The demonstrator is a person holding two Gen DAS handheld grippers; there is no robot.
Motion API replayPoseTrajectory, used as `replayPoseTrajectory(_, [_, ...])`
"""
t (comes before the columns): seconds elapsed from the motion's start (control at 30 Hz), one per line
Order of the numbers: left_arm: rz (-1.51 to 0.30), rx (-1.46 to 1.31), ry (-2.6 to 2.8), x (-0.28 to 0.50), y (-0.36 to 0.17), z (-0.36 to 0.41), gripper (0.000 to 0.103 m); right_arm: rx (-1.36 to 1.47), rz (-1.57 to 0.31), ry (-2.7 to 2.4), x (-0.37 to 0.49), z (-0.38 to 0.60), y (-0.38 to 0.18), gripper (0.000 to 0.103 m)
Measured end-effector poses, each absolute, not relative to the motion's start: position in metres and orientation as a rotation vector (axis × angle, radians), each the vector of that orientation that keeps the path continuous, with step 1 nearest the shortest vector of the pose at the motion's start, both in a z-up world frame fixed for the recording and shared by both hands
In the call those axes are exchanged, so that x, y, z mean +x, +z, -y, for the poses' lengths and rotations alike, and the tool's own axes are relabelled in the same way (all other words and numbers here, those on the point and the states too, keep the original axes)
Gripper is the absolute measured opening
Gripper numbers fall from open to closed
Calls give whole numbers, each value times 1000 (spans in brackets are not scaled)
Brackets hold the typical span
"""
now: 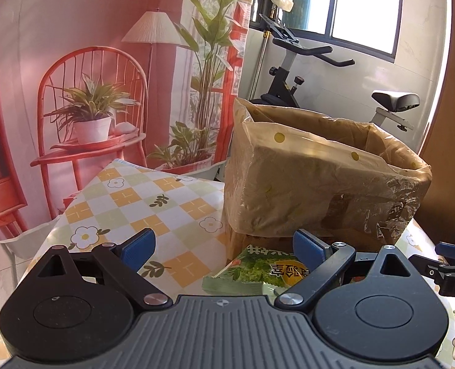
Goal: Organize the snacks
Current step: 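Lower both grippers back to the snack pile beside the box, then grasp the green vegetable bag with the left gripper while the right grasps an orange bag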
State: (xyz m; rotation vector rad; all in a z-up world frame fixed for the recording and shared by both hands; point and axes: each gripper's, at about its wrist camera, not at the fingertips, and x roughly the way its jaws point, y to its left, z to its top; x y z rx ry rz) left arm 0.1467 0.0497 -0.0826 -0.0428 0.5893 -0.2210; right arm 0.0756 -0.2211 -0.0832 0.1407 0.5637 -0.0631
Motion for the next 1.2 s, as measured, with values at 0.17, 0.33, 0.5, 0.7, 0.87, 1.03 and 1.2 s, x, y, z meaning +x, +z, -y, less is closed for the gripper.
replayPoseTrajectory(0.17, [-689, -164, -226, 174, -107, -48, 97, 140, -573, -70, 75, 221, -88, 100])
replayPoseTrajectory(0.33, [-801, -221, -292, 184, -134, -50, 97, 125, -587, -83, 73, 221, -94, 100])
replayPoseTrajectory(0.5, [-868, -227, -401, 173, -154, -44, 98, 133, -626, -86, 69, 223, -108, 100])
replayPoseTrajectory(0.7, [-949, -178, -473, 169, -181, -22, 98, 126, -650, -76, 68, 220, -117, 100])
replayPoseTrajectory(0.87, [-935, -194, -478, 164, -189, -16, 89, 124, -665, -73, 72, 221, -123, 100])
replayPoseTrajectory(1.03, [-839, -71, -459, 149, -172, -9, 71, 164, -659, -67, 87, 224, -124, 100])
replayPoseTrajectory(1.2, [-748, 4, -436, 135, -157, -8, 61, 212, -710, -78, 117, 229, -138, 100])
